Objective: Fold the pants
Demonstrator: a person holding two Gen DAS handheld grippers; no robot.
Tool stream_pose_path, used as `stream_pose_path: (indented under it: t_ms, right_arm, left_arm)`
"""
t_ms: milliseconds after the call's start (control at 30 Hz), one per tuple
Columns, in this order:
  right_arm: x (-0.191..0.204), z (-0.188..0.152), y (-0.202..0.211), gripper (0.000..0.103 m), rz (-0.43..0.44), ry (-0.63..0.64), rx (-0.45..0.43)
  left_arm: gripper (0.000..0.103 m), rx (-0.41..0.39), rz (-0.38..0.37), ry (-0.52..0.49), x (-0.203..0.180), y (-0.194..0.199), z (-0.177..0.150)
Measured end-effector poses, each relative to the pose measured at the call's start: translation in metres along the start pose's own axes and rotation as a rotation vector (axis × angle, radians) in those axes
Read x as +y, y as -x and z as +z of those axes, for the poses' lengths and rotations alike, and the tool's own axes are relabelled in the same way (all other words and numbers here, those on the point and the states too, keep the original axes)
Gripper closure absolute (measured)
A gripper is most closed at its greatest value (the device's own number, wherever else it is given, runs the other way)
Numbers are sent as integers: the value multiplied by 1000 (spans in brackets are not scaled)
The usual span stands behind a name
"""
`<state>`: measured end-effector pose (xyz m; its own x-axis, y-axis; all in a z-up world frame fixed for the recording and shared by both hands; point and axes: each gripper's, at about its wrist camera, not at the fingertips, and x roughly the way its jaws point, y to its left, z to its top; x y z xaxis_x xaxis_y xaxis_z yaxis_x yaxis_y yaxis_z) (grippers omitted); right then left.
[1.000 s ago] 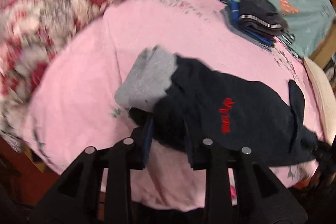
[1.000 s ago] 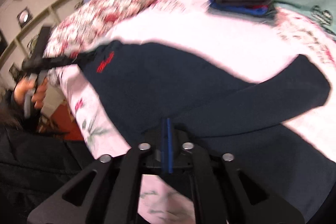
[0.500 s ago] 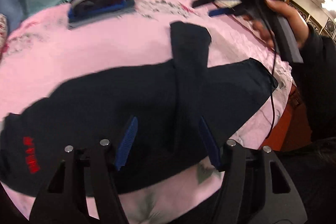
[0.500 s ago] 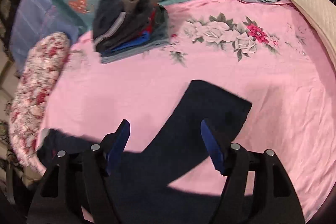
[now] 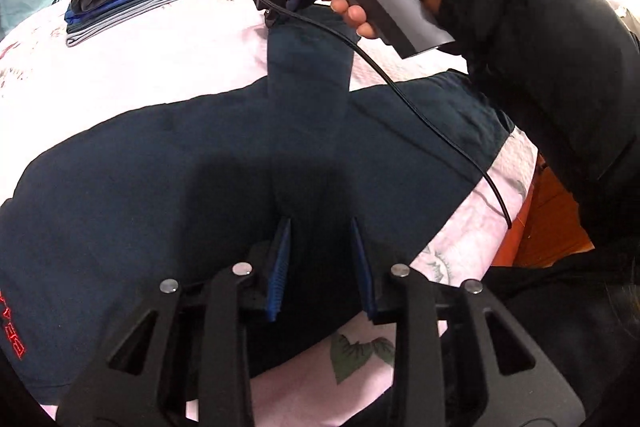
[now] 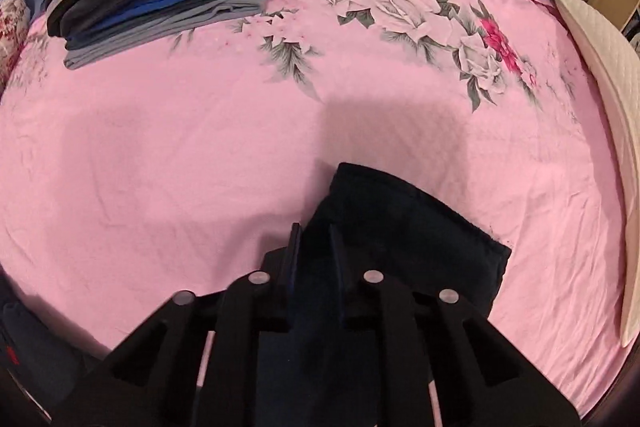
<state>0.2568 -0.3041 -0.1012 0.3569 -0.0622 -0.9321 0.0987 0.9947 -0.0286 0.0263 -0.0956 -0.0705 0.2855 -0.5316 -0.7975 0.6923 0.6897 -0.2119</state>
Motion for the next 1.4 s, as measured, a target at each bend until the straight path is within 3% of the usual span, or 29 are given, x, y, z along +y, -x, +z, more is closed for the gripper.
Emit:
stream_pose_path:
  t_ms: [133, 300, 433, 567, 667, 767, 867, 967, 1033, 1067, 1100, 1200, 1400]
  right_arm:
    - [-11, -6, 9, 102, 87, 19, -60]
    - [-42, -29, 69, 102, 231, -37, -224]
    - [-80, -64, 127, 102, 307, -104, -345]
    - [-140, -131, 178, 102, 352, -213, -434]
    - [-170, -194, 185, 102, 362, -295, -429]
    - [-184, -245, 154, 102, 361, -385, -353]
    - [-189, -274, 119, 103, 373, -458, -301]
    - [-184, -280, 111, 99, 403, -460, -308]
    - [-178, -276, 114, 80, 433, -445, -311]
    - [-177, -273, 118, 56, 435, -446, -319]
    - [-178, -271, 121, 49, 434, -460, -331]
    - [-181, -262, 123, 49, 461, -477, -343]
    - [-191, -261, 102, 49, 475, -543, -278]
  left_arm:
    - [81, -13, 0, 1, 2, 3, -1]
    - [86, -32, -14, -1, 2, 8, -1]
    - [86, -32, -50, -57, -11, 10, -2]
    - [86, -24, -76, -134, -30, 11, -5]
    - [86, -14, -82, -200, -43, 12, -8]
    - [86, 18, -73, -223, -47, 6, -7]
    - [85, 64, -44, -226, -48, -6, -5]
    - [81, 75, -24, -227, -48, -9, -3]
    - [75, 64, -9, -223, -48, -7, -3]
    - [74, 58, -3, -214, -46, -6, -2]
    - [74, 51, -2, -202, -46, -4, -5]
    - [74, 25, 3, -202, -46, 3, -4]
    - [74, 32, 72, -196, -39, -3, 2]
